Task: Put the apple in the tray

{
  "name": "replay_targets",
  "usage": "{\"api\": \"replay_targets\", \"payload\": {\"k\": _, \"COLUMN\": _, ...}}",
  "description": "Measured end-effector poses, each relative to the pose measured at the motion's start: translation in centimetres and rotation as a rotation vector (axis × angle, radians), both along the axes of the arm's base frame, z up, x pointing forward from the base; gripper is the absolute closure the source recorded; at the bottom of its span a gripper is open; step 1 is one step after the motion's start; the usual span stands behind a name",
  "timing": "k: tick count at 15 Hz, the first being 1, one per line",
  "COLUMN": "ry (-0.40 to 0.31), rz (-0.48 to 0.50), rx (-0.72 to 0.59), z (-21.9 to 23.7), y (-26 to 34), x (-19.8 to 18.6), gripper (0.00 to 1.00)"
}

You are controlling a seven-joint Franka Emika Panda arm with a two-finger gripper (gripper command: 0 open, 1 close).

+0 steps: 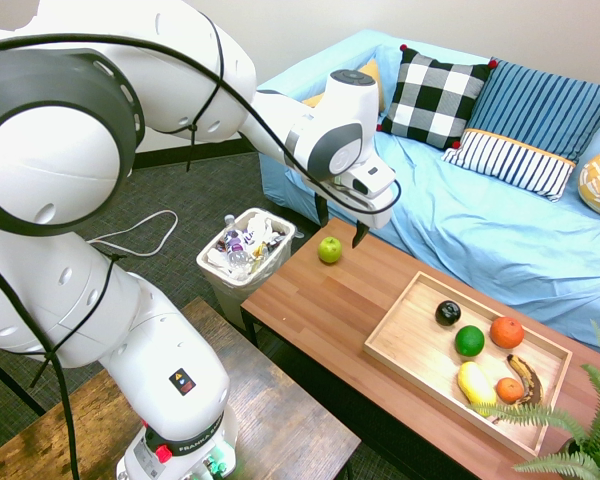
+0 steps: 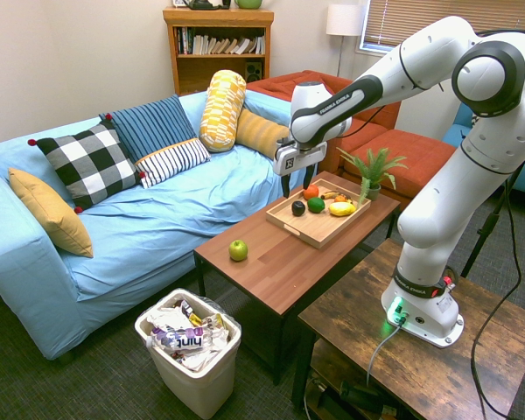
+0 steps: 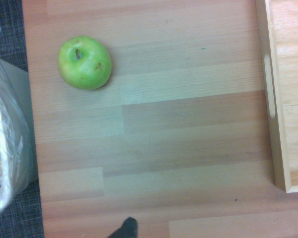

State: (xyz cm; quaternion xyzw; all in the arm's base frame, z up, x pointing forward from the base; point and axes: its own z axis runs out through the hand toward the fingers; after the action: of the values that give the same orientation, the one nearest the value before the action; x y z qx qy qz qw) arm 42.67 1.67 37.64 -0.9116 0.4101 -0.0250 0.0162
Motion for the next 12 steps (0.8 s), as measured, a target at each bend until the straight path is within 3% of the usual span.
{"api": "replay_targets", "payload": {"k": 5, "ry": -0.042, "rz": -0.017, "rx": -0.006, "z": -1.4, "y": 2.5, "x": 1.4, "gripper": 0.0}}
{"api": "replay_targets", "payload": {"k": 8, "ry": -0.07, "rz": -0.035, "rx": -0.013, "z": -3.7, "y": 6.7, "x": 4.3, "gripper": 0.0}}
{"api": "replay_targets", "payload": {"k": 12, "ry": -0.05, "rz": -0.056, "rx": -0.061, "z": -9.4, "y": 11.6, "x": 9.6, "gripper": 0.0}}
